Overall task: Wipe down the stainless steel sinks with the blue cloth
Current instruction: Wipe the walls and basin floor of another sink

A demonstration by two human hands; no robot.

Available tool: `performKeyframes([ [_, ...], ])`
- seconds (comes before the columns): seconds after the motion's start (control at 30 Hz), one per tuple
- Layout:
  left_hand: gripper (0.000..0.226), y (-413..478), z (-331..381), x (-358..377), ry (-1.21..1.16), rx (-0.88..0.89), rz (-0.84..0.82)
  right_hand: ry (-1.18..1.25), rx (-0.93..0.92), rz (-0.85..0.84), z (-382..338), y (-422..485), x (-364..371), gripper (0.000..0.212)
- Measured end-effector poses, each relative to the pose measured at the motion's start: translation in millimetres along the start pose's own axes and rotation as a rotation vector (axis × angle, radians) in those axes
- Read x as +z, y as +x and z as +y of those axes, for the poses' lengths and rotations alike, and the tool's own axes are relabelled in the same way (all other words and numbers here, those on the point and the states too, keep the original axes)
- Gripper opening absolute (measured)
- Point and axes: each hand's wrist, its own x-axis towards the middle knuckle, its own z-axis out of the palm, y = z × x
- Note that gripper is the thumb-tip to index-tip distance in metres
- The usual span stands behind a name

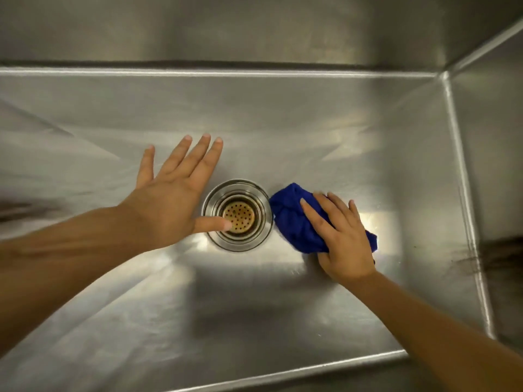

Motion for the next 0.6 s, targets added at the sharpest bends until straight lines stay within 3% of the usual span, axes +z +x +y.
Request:
performKeyframes([
  [0.2, 0.105, 19, 19, -9, 0.042, -0.010, -0.018, 0.024, 0.311, 0.044, 11, 83, -11, 0.074],
  [0.3, 0.103, 25, 33, -11, 0.034, 0.001, -0.026, 0.019, 0.227, 0.048, 18, 80, -13, 0.072],
  [0.47, 0.105, 33, 59, -17, 0.060, 0.056, -0.049, -0.045, 0.146, 0.071, 47, -22, -12, 0.073],
  [0.6, 0.104, 43, 74, -20, 0.100, 0.081, -0.088, -0.029, 0.114, 0.056, 84, -6, -23, 0.066],
])
